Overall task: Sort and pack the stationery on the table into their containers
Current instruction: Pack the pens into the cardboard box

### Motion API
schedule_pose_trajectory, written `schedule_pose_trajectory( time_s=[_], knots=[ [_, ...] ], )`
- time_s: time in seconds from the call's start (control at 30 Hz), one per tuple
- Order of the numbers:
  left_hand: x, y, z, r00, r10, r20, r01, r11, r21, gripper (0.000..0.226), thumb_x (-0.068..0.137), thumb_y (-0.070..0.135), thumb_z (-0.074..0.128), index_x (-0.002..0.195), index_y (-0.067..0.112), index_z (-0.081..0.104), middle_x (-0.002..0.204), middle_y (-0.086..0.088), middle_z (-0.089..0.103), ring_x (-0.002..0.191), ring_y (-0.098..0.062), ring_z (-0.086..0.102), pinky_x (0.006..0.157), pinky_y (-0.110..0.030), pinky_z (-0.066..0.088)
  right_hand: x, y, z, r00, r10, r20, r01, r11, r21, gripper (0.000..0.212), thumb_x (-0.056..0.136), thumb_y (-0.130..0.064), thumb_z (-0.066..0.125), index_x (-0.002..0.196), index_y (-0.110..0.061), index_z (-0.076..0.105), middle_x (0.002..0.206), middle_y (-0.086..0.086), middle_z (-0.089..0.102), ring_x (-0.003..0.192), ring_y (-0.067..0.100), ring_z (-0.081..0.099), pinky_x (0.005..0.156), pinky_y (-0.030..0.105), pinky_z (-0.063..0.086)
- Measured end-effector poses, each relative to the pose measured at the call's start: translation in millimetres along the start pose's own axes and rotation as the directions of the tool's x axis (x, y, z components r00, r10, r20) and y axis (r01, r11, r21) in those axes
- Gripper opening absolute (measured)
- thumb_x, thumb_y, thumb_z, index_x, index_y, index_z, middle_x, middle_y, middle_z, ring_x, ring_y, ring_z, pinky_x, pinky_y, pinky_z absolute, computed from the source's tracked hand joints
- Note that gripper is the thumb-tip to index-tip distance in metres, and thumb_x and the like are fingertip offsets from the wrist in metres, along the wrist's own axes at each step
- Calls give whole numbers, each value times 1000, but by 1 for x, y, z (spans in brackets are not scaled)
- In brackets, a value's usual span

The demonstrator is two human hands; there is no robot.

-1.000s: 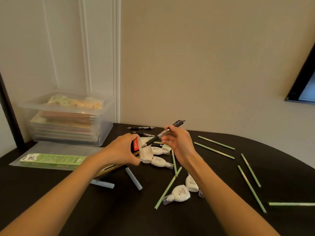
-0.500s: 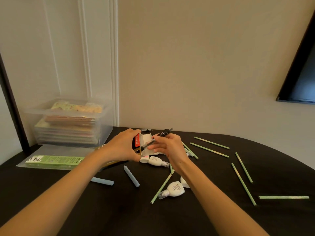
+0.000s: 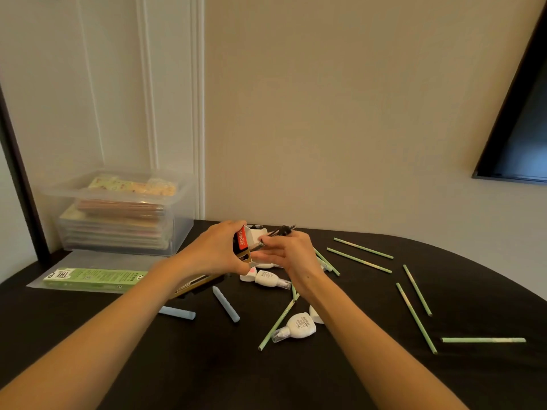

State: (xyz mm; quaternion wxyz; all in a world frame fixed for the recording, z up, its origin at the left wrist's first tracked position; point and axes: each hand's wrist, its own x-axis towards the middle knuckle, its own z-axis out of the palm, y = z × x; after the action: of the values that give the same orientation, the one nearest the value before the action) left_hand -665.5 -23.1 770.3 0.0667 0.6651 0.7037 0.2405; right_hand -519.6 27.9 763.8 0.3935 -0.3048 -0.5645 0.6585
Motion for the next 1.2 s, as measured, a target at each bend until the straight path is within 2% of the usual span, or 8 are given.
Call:
schedule_pose_trajectory(
  time_s=[0.13,0.23,0.4,0.63,0.8,0.97,1.13,1.2],
  knots=[
    [2,2,1,1000,9,6,-9,1000,21,90,69,27,77,144,16,28,135,-1,44,119,-17,45,98,-30,42,0,6,7,1000,18,-7,-19,987,-157,5,85,-2,61,85,-6,63,77,8,67,69,14,63,60,20,50],
    [2,1,0,1000,-3,0,3,1000,18,88,70,27,78,142,15,30,133,-1,46,117,-17,46,97,-30,44,1,4,7,1000,-6,-12,4,989,-149,12,89,-6,56,97,-1,64,83,7,65,70,13,60,63,23,48],
    [0,-2,-2,1000,-23,-14,23,999,41,92,70,30,78,145,15,26,139,-1,42,124,-18,42,100,-30,41,2,2,-2,997,-78,-9,75,984,-159,11,90,-2,54,91,-8,62,83,8,68,67,14,68,66,22,57],
    [4,0,0,1000,-27,2,26,999,45,91,71,29,78,144,15,26,137,-2,42,122,-19,43,99,-31,42,2,11,1,982,-170,84,189,888,-419,14,85,-7,64,98,-10,69,81,-4,65,58,-7,59,51,7,42],
    [4,-5,1,999,-30,12,30,998,58,93,71,30,77,146,15,23,141,-2,39,125,-18,40,100,-29,39,6,16,1,979,-163,125,205,835,-511,20,89,-9,60,106,-9,69,94,-9,54,82,3,53,68,13,40],
    [6,-5,1,999,-34,21,33,998,55,93,73,31,76,146,14,22,142,-2,37,129,-19,38,102,-30,39,10,20,2,975,-210,78,217,801,-557,13,84,-10,66,95,-7,72,93,-12,52,81,2,51,66,10,38],
    [12,-10,3,999,-36,38,34,997,67,89,73,30,76,144,15,25,136,-2,42,121,-17,42,96,-28,41,19,21,5,975,-167,145,221,764,-607,19,87,-6,62,104,-5,71,77,-18,49,75,-2,50,66,8,39],
    [15,-14,4,998,-47,43,44,997,64,91,73,31,76,145,15,23,136,-2,41,122,-18,41,97,-29,41,25,23,4,976,-150,157,215,769,-602,20,87,-8,61,105,-7,70,82,-18,50,78,-1,51,71,12,40]
  ],
)
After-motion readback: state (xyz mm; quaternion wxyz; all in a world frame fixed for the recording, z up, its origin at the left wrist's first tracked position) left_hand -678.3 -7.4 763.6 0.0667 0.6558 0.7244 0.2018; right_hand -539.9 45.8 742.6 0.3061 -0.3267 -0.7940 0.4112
